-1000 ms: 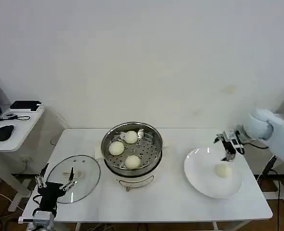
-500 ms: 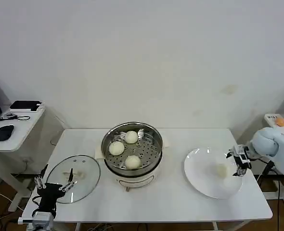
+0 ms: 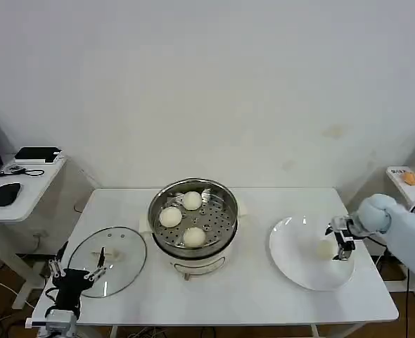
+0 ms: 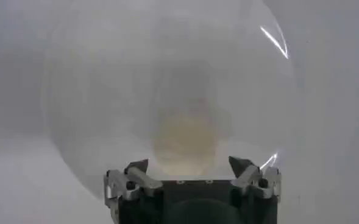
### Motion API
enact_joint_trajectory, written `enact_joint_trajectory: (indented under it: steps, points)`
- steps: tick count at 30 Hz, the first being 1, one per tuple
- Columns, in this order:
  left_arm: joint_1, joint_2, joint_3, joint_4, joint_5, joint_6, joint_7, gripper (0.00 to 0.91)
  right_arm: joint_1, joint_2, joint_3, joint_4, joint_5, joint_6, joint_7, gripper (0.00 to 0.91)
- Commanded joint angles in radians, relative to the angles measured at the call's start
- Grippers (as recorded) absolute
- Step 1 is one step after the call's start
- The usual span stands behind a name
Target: Take steamed baozi put them in steamer then cover it.
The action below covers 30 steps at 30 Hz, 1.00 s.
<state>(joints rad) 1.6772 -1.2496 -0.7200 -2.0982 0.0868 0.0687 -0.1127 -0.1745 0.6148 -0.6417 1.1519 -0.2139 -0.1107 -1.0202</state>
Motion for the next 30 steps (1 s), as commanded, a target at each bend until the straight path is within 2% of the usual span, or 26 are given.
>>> enact_joint_trajectory:
  steps: [1,3,6,13,18,22,23,26,27,30]
  points:
    - [0.004,-0.003,-0.001,-0.004,0.0,0.0,-0.001,0.907,-0.024,0.047,0.02,-0.047,-0.014,-0.012,-0.002,0.756]
    - [0.004,-0.006,0.0,-0.007,0.001,0.0,-0.001,0.907,-0.02,0.042,0.021,-0.044,-0.014,-0.015,-0.003,0.675]
    - [0.004,-0.009,0.0,-0.009,0.001,0.0,-0.001,0.907,-0.011,0.035,0.016,-0.037,-0.012,-0.016,-0.01,0.615]
    - [0.009,-0.006,-0.004,-0.022,0.001,0.001,-0.001,0.907,0.04,0.011,-0.028,0.007,0.018,-0.03,-0.031,0.595]
    - [0.006,-0.002,-0.01,-0.023,-0.003,0.002,-0.003,0.907,0.234,-0.048,-0.174,0.094,0.124,-0.066,-0.04,0.605]
    - [0.0,-0.002,-0.005,-0.019,-0.003,0.002,-0.004,0.907,0.418,-0.056,-0.271,0.169,0.22,-0.127,-0.02,0.605]
    - [-0.001,-0.003,-0.003,-0.019,-0.002,0.002,-0.004,0.907,0.447,-0.052,-0.28,0.183,0.241,-0.141,-0.013,0.605]
    - [-0.007,-0.005,0.004,-0.02,0.0,0.003,-0.004,0.907,0.568,-0.017,-0.412,0.243,0.303,-0.199,0.008,0.605]
    - [-0.008,-0.005,0.005,-0.022,0.0,0.004,-0.004,0.907,0.603,-0.005,-0.418,0.255,0.317,-0.206,0.013,0.605]
    - [-0.007,-0.002,0.005,-0.025,0.001,0.004,-0.004,0.907,0.728,0.059,-0.51,0.296,0.408,-0.259,0.039,0.605]
